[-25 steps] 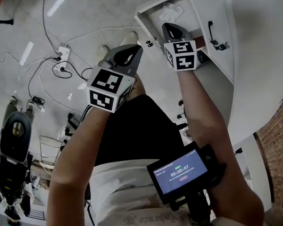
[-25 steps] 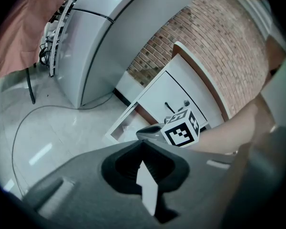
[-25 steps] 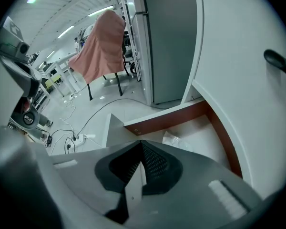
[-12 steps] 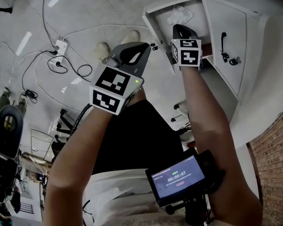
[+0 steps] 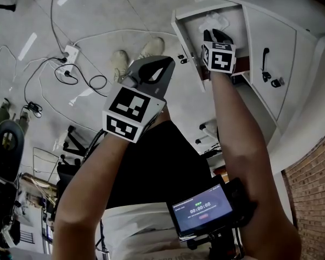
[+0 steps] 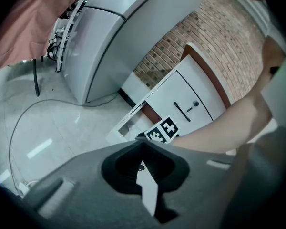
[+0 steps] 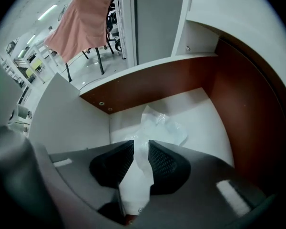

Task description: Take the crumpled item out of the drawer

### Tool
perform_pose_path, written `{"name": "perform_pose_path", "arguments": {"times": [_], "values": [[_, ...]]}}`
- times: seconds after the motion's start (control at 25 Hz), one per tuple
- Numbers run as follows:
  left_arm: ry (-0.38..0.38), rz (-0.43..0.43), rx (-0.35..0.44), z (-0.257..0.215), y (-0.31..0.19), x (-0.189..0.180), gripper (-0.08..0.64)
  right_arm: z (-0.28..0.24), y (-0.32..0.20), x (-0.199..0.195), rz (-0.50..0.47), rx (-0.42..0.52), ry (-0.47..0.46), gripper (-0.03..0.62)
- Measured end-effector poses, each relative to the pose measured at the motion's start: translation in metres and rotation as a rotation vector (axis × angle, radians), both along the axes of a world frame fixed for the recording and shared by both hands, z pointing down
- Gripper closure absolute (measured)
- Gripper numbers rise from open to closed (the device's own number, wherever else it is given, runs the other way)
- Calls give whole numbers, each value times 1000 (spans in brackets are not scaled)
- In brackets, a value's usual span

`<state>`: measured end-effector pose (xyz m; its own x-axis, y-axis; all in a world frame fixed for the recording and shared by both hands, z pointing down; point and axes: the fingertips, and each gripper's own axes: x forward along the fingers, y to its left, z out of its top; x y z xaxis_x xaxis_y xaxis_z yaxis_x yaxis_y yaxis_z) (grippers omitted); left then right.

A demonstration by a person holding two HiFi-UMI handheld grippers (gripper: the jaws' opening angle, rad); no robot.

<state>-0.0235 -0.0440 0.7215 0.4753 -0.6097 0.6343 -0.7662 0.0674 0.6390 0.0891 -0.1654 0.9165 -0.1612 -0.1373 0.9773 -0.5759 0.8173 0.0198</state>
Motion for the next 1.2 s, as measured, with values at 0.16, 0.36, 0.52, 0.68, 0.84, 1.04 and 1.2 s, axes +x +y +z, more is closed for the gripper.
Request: {"name": "perform_pose_path", "arguments": {"times": [0.16, 0.36, 0.52, 0.68, 0.84, 1.04, 1.2], "values": [[0, -12, -1, 1, 6, -7, 558, 13, 0, 9, 16, -10, 62, 476], [-4, -21, -4, 4, 11, -11, 558, 21, -1, 17, 28, -33, 107, 542], [3, -22, -4, 2, 16, -11, 558, 18, 1, 14, 16, -52, 95, 564], [-8, -13, 5, -4, 15, -16, 558, 6, 4, 5, 6, -57, 68, 578], [-17, -1, 17, -15, 15, -22, 558, -10, 12, -1, 14, -63, 45, 580], [-44, 25, 45, -35, 16, -29, 558, -40, 24, -5, 23, -64, 24, 580], [-56, 55, 66, -56, 21, -29, 558, -70, 32, -10, 45, -50, -8, 580]]}}
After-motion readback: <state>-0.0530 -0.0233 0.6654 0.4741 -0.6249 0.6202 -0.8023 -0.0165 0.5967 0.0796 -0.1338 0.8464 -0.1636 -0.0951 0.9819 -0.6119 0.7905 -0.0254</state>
